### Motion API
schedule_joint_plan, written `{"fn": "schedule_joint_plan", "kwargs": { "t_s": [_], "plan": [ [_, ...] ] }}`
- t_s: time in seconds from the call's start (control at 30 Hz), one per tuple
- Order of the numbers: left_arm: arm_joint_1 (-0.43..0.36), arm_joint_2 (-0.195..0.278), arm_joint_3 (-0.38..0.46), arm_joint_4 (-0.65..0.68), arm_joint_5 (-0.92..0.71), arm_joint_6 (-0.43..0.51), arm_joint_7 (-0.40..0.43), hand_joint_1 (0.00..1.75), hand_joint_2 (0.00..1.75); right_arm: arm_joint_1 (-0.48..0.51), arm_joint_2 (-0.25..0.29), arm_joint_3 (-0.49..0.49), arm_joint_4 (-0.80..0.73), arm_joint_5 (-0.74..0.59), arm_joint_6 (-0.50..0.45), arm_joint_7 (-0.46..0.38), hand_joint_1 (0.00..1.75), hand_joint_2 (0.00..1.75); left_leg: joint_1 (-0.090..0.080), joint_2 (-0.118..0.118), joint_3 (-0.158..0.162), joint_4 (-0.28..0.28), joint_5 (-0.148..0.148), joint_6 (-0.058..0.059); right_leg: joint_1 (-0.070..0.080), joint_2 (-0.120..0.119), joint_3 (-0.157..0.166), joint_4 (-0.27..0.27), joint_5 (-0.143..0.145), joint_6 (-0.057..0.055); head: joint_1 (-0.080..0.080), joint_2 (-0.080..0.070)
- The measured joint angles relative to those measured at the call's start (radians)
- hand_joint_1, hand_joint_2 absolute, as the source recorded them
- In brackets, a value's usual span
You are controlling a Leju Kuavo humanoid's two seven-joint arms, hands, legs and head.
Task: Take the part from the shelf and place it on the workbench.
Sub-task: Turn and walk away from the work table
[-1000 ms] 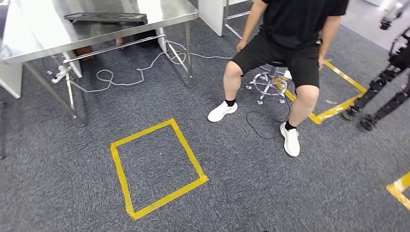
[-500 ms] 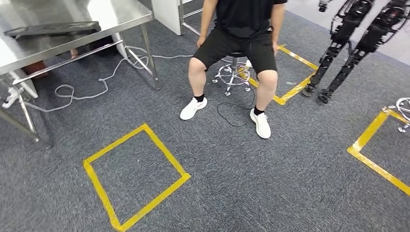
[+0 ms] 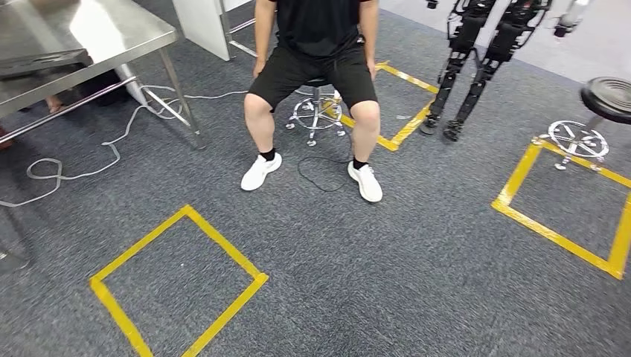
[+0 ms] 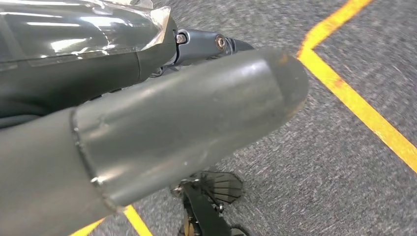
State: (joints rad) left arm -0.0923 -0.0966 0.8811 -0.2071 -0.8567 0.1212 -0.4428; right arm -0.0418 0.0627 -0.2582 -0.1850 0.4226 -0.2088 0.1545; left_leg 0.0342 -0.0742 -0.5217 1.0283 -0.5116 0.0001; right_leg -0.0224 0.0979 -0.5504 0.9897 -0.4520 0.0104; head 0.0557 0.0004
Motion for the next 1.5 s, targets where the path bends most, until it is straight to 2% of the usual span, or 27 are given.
{"fn": "schedule_joint_plan", "kwargs": {
  "t_s": [0.03,0.07,0.13,0.2,0.23,0.3,0.33,0.37,0.4,0.47,0.53,0.6,0.63,0.7,0.77,0.83,0.9,1.0,1.07,1.13,1.2,1.27,1.33,1.37,1.4,1.47,1.5],
  "plan": [
    [0.0,0.001,0.001,0.0,0.005,0.003,0.006,0.0,0.0,-0.002,0.003,0.0,0.0,0.009,0.0,0.006,0.0,0.0,0.0,-0.017,0.008,-0.023,0.004,0.002,0.001,0.012,-0.007,0.002,0.002,0.007,0.0,0.0],
    [-0.001,0.001,0.002,0.0,0.012,0.007,0.01,0.0,0.0,-0.003,0.005,0.001,0.0,0.02,0.0,0.009,0.0,0.0,-0.004,-0.016,0.008,-0.028,0.002,0.006,0.001,0.023,-0.015,0.003,0.006,0.016,0.0,0.0],
    [-0.001,-0.001,0.007,-0.001,0.028,0.014,0.015,0.0,0.0,-0.002,0.007,0.003,0.0,0.043,0.006,0.012,0.0,0.0,-0.009,0.01,0.006,-0.034,0.011,0.021,0.0,0.026,-0.031,0.005,0.011,0.031,0.0,0.0],
    [0.0,-0.002,0.015,-0.001,0.039,0.02,0.013,0.0,0.0,-0.005,0.007,0.009,0.0,0.06,0.014,0.012,0.0,0.0,-0.01,0.04,0.007,-0.044,0.02,0.038,0.004,-0.025,-0.063,0.058,-0.017,0.031,0.004,0.0],
    [0.002,-0.001,0.019,-0.001,0.041,0.022,0.013,0.0,0.0,-0.009,0.006,0.013,0.0,0.066,0.018,0.011,0.0,0.0,-0.012,0.056,0.006,-0.046,0.022,0.042,0.003,-0.058,-0.09,0.116,-0.045,0.027,0.006,0.0],
    [0.007,0.0,0.025,-0.002,0.042,0.024,0.012,0.0,0.0,-0.015,0.006,0.019,0.0,0.071,0.023,0.01,0.0,0.0,-0.017,0.09,0.004,-0.046,0.022,0.046,0.003,-0.084,-0.152,0.252,-0.102,0.024,0.008,0.0],
    [0.008,0.0,0.026,-0.002,0.041,0.024,0.012,0.0,0.0,-0.016,0.006,0.02,0.0,0.072,0.025,0.009,0.0,0.0,-0.019,0.106,0.003,-0.046,0.022,0.046,0.002,-0.087,-0.166,0.29,-0.113,0.027,0.008,0.0],
    [0.008,0.0,0.026,-0.002,0.037,0.023,0.012,0.0,0.0,-0.015,0.007,0.02,0.0,0.072,0.026,0.009,0.0,0.0,-0.02,0.119,0.002,-0.046,0.022,0.046,0.002,-0.089,-0.158,0.288,-0.11,0.034,0.008,0.0],
    [0.007,0.0,0.026,-0.002,0.034,0.023,0.012,0.0,0.0,-0.015,0.007,0.021,0.0,0.072,0.027,0.009,0.0,0.0,-0.02,0.132,0.003,-0.046,0.022,0.046,0.002,-0.095,-0.126,0.24,-0.092,0.042,0.008,0.0],
    [0.003,0.0,0.026,-0.004,0.027,0.022,0.013,0.0,0.0,-0.017,0.007,0.021,0.001,0.072,0.029,0.011,0.0,0.0,-0.023,0.155,0.008,-0.045,0.02,0.041,0.004,-0.137,-0.035,0.089,-0.047,0.049,0.008,0.0],
    [-0.001,0.0,0.025,-0.007,0.022,0.02,0.016,0.0,0.0,-0.022,0.008,0.021,0.0,0.072,0.03,0.012,0.0,0.0,-0.029,0.173,0.014,-0.043,0.015,0.031,0.01,-0.167,0.011,0.004,-0.024,0.038,0.006,0.0],
    [-0.008,0.0,0.025,-0.009,0.02,0.017,0.02,0.0,0.0,-0.023,0.008,0.021,0.001,0.072,0.031,0.012,0.0,0.0,-0.029,0.19,0.02,-0.046,0.013,0.02,0.015,-0.152,0.008,-0.003,-0.021,0.02,0.005,0.0],
    [-0.011,0.0,0.025,-0.01,0.02,0.017,0.022,0.0,0.0,-0.022,0.008,0.021,0.001,0.072,0.031,0.012,0.0,0.0,-0.026,0.19,0.021,-0.043,0.01,0.014,0.01,-0.142,0.008,-0.005,-0.018,0.013,0.005,0.0],
    [-0.013,0.0,0.025,-0.013,0.02,0.016,0.024,0.0,0.0,-0.021,0.007,0.021,0.001,0.072,0.031,0.011,0.0,0.0,-0.02,0.149,0.003,0.004,-0.029,0.004,0.001,-0.121,0.011,-0.009,-0.01,-0.005,0.004,0.0],
    [-0.01,0.0,0.026,-0.015,0.02,0.015,0.026,0.0,0.0,-0.021,0.006,0.021,0.001,0.075,0.031,0.009,0.0,0.0,-0.016,0.093,-0.052,0.13,-0.104,-0.001,0.001,-0.099,0.01,-0.009,-0.004,-0.016,0.003,0.0],
    [-0.007,0.001,0.028,-0.015,0.02,0.014,0.027,0.0,0.0,-0.02,0.006,0.021,0.001,0.078,0.031,0.006,0.0,0.0,-0.015,0.075,-0.106,0.245,-0.144,-0.002,0.006,-0.074,0.007,-0.008,-0.002,-0.019,0.002,0.0],
    [-0.006,0.001,0.03,-0.015,0.02,0.014,0.028,0.0,0.0,-0.018,0.006,0.021,0.001,0.079,0.031,0.006,0.0,0.0,-0.015,0.071,-0.101,0.219,-0.102,0.001,0.009,-0.047,0.01,-0.007,-0.002,-0.019,0.002,0.0],
    [-0.006,0.002,0.031,-0.015,0.021,0.014,0.027,0.0,0.0,-0.02,0.006,0.021,0.001,0.079,0.032,0.004,0.0,0.0,-0.012,0.022,-0.018,0.027,-0.001,0.012,0.012,-0.007,0.01,-0.001,-0.002,-0.015,0.003,0.0],
    [-0.007,0.002,0.034,-0.015,0.025,0.012,0.021,0.0,0.0,-0.022,0.007,0.021,0.001,0.08,0.033,0.0,0.0,0.0,-0.015,-0.002,0.002,-0.023,0.01,0.018,0.014,0.014,0.0,0.001,0.002,-0.005,0.003,0.0],
    [-0.01,0.001,0.035,-0.016,0.03,0.007,0.01,0.0,0.0,-0.02,0.007,0.021,0.002,0.081,0.035,-0.005,0.0,0.0,-0.018,0.018,0.001,-0.03,0.016,0.029,0.012,0.027,-0.014,0.001,0.007,0.008,0.003,0.0],
    [-0.013,-0.001,0.036,-0.017,0.031,0.002,0.0,0.0,0.0,-0.019,0.007,0.021,0.002,0.081,0.035,-0.008,0.0,0.0,-0.017,0.043,0.002,-0.043,0.027,0.045,0.012,-0.01,-0.039,0.034,-0.01,0.012,0.004,0.0],
    [-0.014,-0.002,0.036,-0.017,0.031,-0.003,-0.006,0.0,0.0,-0.023,0.007,0.021,0.002,0.081,0.035,-0.011,0.0,0.0,-0.019,0.071,0.0,-0.05,0.032,0.054,0.011,-0.066,-0.096,0.142,-0.064,0.008,0.006,0.0],
    [-0.012,-0.001,0.037,-0.017,0.03,-0.006,-0.008,0.0,0.0,-0.025,0.007,0.021,0.002,0.081,0.035,-0.013,0.0,0.0,-0.021,0.102,-0.003,-0.05,0.032,0.055,0.007,-0.084,-0.158,0.273,-0.115,0.011,0.006,0.0],
    [-0.012,-0.002,0.037,-0.017,0.03,-0.006,-0.008,0.0,0.0,-0.024,0.007,0.021,0.002,0.081,0.035,-0.013,0.0,0.0,-0.022,0.116,-0.004,-0.049,0.032,0.055,0.004,-0.087,-0.167,0.299,-0.121,0.018,0.006,0.0],
    [-0.013,-0.002,0.037,-0.017,0.03,-0.007,-0.008,0.0,0.0,-0.022,0.006,0.021,0.003,0.081,0.035,-0.013,0.0,0.0,-0.022,0.13,-0.003,-0.049,0.031,0.054,0.002,-0.091,-0.153,0.282,-0.111,0.028,0.007,0.0],
    [-0.014,-0.005,0.037,-0.017,0.029,-0.008,-0.008,0.0,0.0,-0.021,0.004,0.021,0.003,0.08,0.036,-0.015,0.0,0.0,-0.022,0.155,0.001,-0.048,0.029,0.049,-0.004,-0.123,-0.069,0.138,-0.062,0.046,0.007,0.0],
    [-0.015,-0.006,0.037,-0.017,0.027,-0.009,-0.007,0.0,0.0,-0.023,0.003,0.021,0.003,0.08,0.037,-0.017,0.0,0.0,-0.025,0.166,0.003,-0.047,0.026,0.044,-0.002,-0.145,-0.029,0.068,-0.04,0.048,0.007,0.0]
  ]
}}
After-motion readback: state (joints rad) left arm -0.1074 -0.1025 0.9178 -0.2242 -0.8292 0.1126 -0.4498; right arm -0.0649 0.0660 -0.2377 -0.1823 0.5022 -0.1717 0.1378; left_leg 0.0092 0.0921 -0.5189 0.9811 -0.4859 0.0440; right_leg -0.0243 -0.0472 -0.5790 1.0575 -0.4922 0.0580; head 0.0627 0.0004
